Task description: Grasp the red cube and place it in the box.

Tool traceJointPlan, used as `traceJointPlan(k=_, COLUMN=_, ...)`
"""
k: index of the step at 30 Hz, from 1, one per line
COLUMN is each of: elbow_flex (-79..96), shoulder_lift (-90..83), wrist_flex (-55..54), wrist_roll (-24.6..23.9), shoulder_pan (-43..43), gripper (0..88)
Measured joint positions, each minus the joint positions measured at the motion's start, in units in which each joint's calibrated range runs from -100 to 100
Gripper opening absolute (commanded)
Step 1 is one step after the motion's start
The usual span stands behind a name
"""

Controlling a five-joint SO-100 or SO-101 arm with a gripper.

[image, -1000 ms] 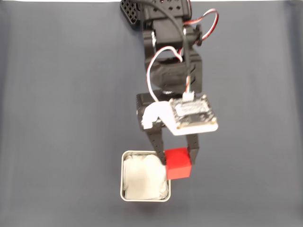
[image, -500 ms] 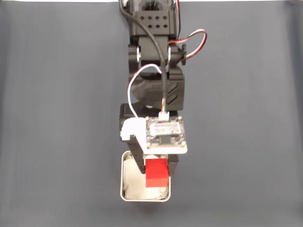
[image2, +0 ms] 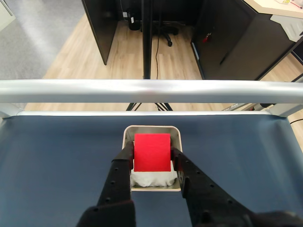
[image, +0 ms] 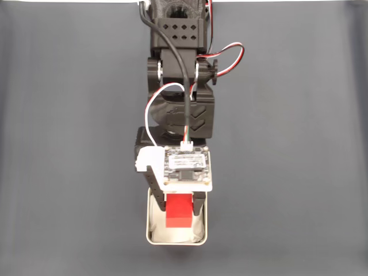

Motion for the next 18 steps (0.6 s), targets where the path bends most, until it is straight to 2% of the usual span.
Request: traceJointPlan(k=18, elbow_flex=0.00, shoulder_lift=1.74, wrist_flex=-0.48, wrist_roll=0.00, shoulder_pan=0.22, gripper=10.0)
